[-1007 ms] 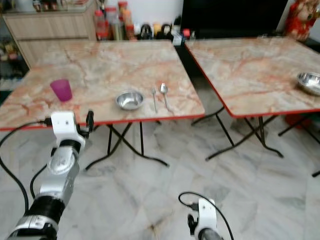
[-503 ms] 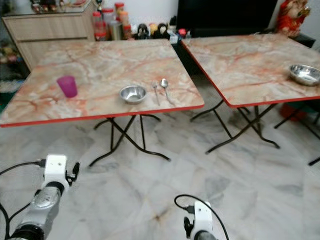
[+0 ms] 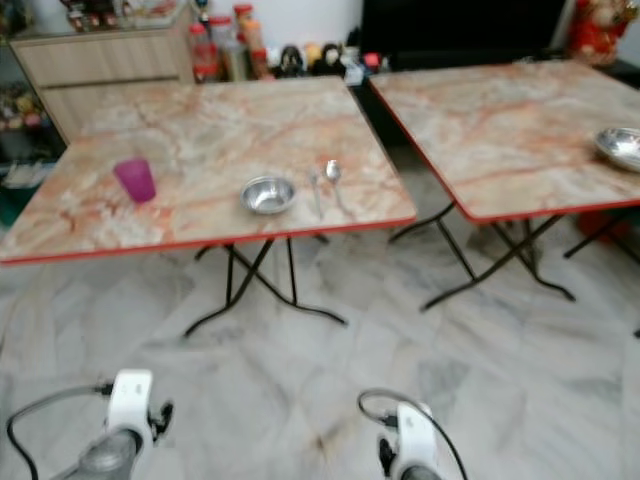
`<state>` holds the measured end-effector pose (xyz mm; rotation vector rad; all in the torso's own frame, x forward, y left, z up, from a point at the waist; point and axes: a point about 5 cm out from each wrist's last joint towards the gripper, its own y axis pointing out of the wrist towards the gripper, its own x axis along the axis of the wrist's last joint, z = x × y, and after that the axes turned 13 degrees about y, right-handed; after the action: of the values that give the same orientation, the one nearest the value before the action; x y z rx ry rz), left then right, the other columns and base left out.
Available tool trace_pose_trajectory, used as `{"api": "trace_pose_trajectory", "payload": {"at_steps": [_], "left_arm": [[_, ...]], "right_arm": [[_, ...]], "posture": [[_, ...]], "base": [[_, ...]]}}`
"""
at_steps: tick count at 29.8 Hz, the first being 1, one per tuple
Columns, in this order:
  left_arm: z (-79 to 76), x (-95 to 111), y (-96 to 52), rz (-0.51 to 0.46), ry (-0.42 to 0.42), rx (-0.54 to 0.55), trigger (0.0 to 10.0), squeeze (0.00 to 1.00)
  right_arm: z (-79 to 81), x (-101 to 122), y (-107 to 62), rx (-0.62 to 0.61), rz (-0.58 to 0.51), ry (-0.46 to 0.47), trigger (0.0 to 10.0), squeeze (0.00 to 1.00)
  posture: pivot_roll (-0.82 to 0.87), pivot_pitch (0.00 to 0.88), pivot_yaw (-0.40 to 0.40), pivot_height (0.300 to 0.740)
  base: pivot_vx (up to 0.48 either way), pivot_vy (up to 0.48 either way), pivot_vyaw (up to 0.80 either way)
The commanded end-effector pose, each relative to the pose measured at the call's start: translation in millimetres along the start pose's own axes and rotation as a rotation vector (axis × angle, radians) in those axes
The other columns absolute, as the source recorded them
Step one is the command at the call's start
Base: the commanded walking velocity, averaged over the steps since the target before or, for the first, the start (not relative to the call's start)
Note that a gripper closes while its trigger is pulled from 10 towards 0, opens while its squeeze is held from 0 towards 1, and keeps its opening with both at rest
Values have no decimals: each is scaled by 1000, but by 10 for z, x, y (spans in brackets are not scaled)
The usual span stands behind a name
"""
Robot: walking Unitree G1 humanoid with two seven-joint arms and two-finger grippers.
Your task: Setting the table
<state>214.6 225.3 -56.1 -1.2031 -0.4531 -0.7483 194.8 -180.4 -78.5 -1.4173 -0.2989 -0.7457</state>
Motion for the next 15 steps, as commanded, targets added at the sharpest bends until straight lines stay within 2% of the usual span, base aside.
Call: {"api": "trace_pose_trajectory", "payload": {"at_steps": [1, 7, 15], "left_arm": [[-12, -138, -29, 66, -6, -4, 10000, 0], [-40, -271, -71, 115, -37, 0, 10000, 0], [-58, -278, -74, 117, -44, -2, 10000, 0]], "right_arm": [[41, -38, -3, 8, 4, 14, 10000, 0], [17, -48, -7, 7, 12, -6, 10000, 0], [17, -47, -6, 12, 18, 4, 10000, 0]], "posture": [[25, 0, -1, 740], [25, 0, -11, 740], [26, 0, -16, 740]], "base": [[382, 0, 0], [381, 0, 0], [371, 0, 0]]}}
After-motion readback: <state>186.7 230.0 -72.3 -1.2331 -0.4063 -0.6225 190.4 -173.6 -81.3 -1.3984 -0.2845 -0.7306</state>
